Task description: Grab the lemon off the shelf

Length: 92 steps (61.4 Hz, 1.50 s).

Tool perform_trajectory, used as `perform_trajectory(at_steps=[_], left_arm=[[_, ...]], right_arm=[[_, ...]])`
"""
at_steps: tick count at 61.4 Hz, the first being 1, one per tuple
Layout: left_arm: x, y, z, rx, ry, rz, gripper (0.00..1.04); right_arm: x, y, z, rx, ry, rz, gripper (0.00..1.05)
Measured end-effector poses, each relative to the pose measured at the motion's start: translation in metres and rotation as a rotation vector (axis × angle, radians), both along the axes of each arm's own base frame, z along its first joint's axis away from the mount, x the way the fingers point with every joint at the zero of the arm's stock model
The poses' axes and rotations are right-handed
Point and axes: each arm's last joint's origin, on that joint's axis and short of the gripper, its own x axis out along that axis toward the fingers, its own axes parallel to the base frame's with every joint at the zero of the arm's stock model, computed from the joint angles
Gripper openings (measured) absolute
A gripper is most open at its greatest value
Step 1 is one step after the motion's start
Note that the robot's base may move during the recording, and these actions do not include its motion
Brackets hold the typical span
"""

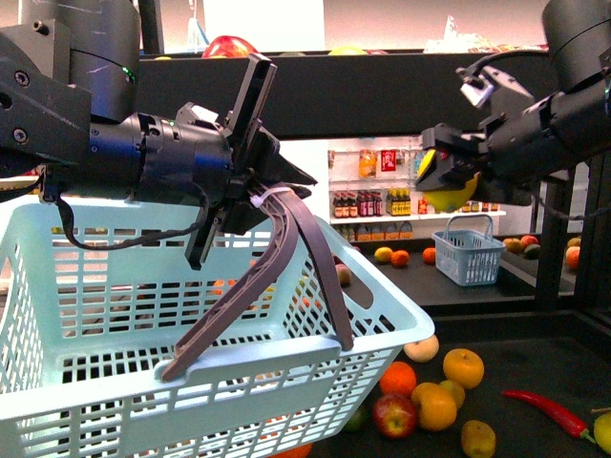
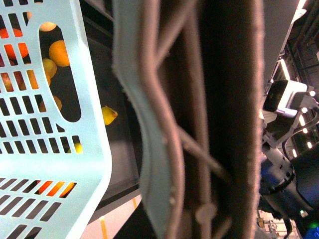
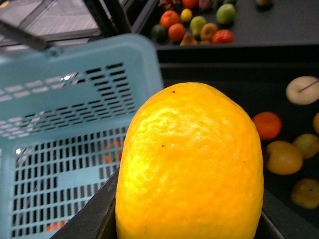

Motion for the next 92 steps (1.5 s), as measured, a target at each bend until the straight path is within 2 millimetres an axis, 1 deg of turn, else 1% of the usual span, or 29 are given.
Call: perform_trajectory(at_steps=[8, 17, 22, 27, 39, 45, 47, 48, 60, 66, 68, 75, 82, 87, 92], left_arm=[[0.0, 0.0, 0.0, -0.001, 0.001, -0.001, 0.1], [0.0, 0.0, 0.0, -0.001, 0.001, -0.001, 0.1], [0.0, 0.0, 0.0, 0.0, 0.0, 0.0, 0.1], [0.0, 0.0, 0.0, 0.0, 0.001, 0.0, 0.1], [0.0, 0.0, 0.0, 0.0, 0.0, 0.0, 0.1], [0.0, 0.0, 0.0, 0.0, 0.0, 0.0, 0.1], [0.0, 0.0, 0.0, 0.0, 0.0, 0.0, 0.1], [0.0, 0.0, 0.0, -0.001, 0.001, 0.0, 0.1], [0.0, 0.0, 0.0, 0.0, 0.0, 0.0, 0.1], [0.0, 0.0, 0.0, -0.001, 0.001, 0.004, 0.1], [0.0, 0.0, 0.0, 0.0, 0.002, 0.004, 0.1], [0.0, 0.0, 0.0, 0.001, 0.003, 0.001, 0.1], [0.0, 0.0, 0.0, 0.001, 0.003, 0.001, 0.1], [0.0, 0.0, 0.0, 0.001, 0.003, 0.002, 0.1], [0.0, 0.0, 0.0, 0.0, 0.003, 0.0, 0.1]], right_arm=[[-0.006, 0.026, -0.015, 0.011, 0.04, 0.055, 0.48], [-0.009, 0.046, -0.022, 0.021, 0.042, 0.091, 0.48], [-0.008, 0.053, -0.025, 0.02, 0.046, 0.096, 0.48], [-0.005, 0.059, -0.032, 0.016, 0.058, 0.102, 0.48], [0.004, 0.072, -0.058, -0.005, 0.109, 0.104, 0.48], [0.005, 0.076, -0.062, -0.008, 0.114, 0.11, 0.49], [0.005, 0.077, -0.061, -0.009, 0.111, 0.111, 0.52], [0.005, 0.078, -0.06, -0.009, 0.109, 0.111, 0.56], [0.008, 0.078, -0.051, -0.001, 0.067, 0.105, 0.83], [0.01, 0.073, -0.049, 0.004, 0.06, 0.094, 0.97], [0.01, 0.071, -0.049, 0.007, 0.061, 0.087, 0.99], [0.016, 0.054, -0.042, 0.032, 0.04, 0.048, 0.97], [0.02, 0.026, -0.027, 0.049, -0.019, -0.015, 0.97], [0.022, -0.006, -0.012, 0.045, -0.081, -0.091, 0.97], [0.024, -0.032, -0.009, 0.018, -0.116, -0.155, 0.97]])
